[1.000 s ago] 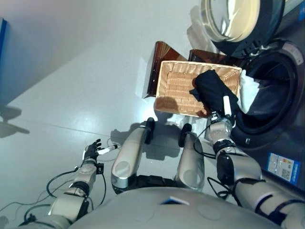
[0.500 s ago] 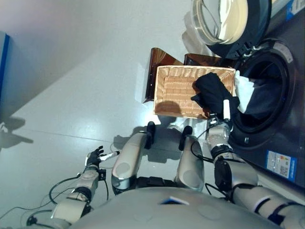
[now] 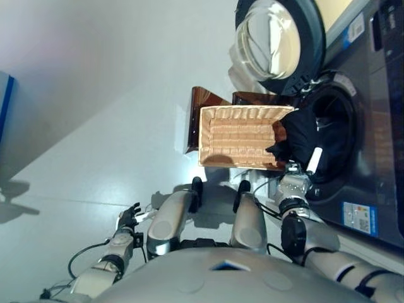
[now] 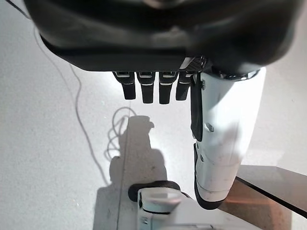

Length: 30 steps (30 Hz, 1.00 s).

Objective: Pick up the clothes and place them into the washing machine

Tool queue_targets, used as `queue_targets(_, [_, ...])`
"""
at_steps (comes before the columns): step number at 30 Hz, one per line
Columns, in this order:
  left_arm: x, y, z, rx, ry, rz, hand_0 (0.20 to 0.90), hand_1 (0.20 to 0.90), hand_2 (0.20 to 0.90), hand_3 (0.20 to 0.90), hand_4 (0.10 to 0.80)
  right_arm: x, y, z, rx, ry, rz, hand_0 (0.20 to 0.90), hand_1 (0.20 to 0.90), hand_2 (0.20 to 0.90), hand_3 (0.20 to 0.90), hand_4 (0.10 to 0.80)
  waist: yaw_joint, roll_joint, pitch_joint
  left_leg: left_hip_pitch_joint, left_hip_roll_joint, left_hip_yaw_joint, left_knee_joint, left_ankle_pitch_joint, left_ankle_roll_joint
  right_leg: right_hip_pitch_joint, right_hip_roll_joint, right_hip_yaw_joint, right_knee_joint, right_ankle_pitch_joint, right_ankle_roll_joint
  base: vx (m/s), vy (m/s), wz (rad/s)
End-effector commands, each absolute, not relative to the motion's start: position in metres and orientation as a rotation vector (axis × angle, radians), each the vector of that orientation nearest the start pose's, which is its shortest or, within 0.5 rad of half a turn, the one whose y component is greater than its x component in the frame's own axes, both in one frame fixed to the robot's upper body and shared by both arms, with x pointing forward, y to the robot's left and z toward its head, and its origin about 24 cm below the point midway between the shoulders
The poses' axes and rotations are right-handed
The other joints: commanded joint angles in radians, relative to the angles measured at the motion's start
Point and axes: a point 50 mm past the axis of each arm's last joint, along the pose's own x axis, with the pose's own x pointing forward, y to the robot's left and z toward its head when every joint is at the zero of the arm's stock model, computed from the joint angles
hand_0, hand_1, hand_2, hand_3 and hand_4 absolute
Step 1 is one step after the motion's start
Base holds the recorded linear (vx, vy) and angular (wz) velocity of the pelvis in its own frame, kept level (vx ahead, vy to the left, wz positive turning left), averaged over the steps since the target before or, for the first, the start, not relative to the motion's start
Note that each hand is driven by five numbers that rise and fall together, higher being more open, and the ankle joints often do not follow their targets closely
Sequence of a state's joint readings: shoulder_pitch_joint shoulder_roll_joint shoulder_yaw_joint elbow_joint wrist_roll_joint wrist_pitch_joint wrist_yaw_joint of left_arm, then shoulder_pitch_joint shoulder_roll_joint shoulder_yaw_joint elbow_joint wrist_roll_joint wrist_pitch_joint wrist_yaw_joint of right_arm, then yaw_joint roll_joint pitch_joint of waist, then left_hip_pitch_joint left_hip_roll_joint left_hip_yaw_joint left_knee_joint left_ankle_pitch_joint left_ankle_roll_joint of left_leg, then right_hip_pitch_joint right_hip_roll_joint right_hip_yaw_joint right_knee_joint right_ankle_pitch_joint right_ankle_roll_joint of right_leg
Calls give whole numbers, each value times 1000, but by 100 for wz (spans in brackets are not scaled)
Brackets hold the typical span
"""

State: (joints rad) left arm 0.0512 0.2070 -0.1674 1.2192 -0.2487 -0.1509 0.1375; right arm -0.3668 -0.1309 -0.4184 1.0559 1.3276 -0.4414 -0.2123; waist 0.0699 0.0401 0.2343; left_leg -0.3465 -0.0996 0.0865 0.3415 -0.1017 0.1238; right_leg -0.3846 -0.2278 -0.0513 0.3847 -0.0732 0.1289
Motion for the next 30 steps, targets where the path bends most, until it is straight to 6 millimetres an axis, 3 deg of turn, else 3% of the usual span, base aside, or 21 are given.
queue_targets(1, [71, 241, -160, 160, 1132, 334, 900, 900, 900, 900, 800, 237, -318, -37, 1168, -179, -1229, 200, 200, 200, 200, 300, 9, 16, -3, 8, 11, -31, -81, 60, -93, 52, 14, -28, -88, 44, -50, -31, -8, 2])
queue_targets(7, [71, 237, -161, 184, 1137, 290, 900, 900, 900, 900, 800, 235, -338, -33, 1210, -171, -1368, 200, 200, 200, 200, 300, 22, 52, 0, -18, -7, -34, -73, 60, -86, 20, 1, -26, -67, 44, -55, -53, 18, 3])
queue_targets(12, [78, 231, -161, 188, 1108, 256, 900, 900, 900, 900, 800, 258, -342, -12, 1176, -147, -1314, 200, 200, 200, 200, 300, 34, 105, 30, -79, -20, -23, -17, 49, -83, -50, -14, -4, 11, 17, -66, -90, 47, 4])
queue_targets(17, [85, 225, -159, 165, 1070, 231, 900, 900, 900, 900, 800, 274, -344, 8, 1130, -172, -1251, 200, 200, 200, 200, 300, 39, 136, 64, -136, -20, -11, 39, 44, -85, -106, -19, 9, 79, -2, -78, -89, 17, 4])
queue_targets(23, [80, 228, -160, 172, 1084, 245, 900, 900, 900, 900, 800, 280, -336, 4, 1077, -115, -1182, 200, 200, 200, 200, 300, 48, 127, 62, -151, -10, -9, 40, 48, -88, -127, -16, 11, 96, 0, -80, 1, 1, 2])
queue_targets(30, [80, 233, -159, 164, 1087, 280, 900, 900, 900, 900, 800, 271, -322, -17, 1004, -21, -1124, 200, 200, 200, 200, 300, 48, 89, 45, -126, 0, -15, 31, 44, -90, -96, -12, -3, 80, -2, -77, 24, -7, 2])
